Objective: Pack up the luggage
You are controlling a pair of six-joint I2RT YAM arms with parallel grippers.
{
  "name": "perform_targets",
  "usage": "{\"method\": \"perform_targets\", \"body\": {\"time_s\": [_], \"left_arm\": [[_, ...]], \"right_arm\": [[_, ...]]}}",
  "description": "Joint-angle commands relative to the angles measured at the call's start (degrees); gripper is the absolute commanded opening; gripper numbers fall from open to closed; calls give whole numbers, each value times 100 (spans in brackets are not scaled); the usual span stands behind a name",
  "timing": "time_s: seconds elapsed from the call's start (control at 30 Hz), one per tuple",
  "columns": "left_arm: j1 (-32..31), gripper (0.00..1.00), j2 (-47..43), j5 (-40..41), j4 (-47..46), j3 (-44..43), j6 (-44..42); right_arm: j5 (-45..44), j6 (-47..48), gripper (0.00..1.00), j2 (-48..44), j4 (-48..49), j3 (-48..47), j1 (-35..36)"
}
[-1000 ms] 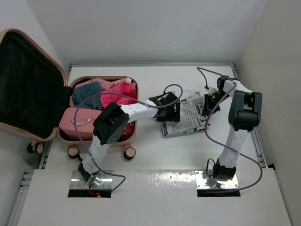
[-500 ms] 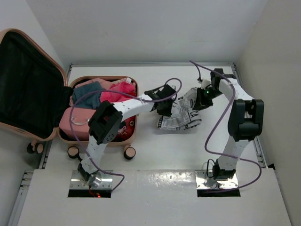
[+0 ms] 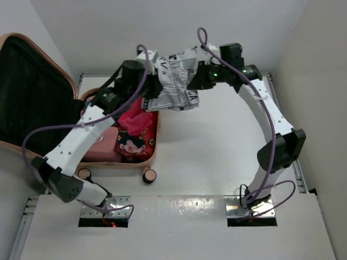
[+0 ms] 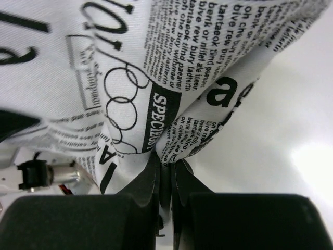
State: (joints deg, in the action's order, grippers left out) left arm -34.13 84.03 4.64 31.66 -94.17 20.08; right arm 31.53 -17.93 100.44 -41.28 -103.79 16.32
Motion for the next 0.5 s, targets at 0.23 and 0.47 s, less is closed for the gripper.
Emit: {"method": "perform_targets", "body": {"time_s": [0.23,0.47], "left_arm": [[1917,0,-1054,704,-169,1329,-557],[3148,0,-968,757,-169,2278,-917]], "right_arm": [[126,-966,0,1652,1085,-1441,1646],[-6,-1467,0,2602,1552,-1707,2244]]}}
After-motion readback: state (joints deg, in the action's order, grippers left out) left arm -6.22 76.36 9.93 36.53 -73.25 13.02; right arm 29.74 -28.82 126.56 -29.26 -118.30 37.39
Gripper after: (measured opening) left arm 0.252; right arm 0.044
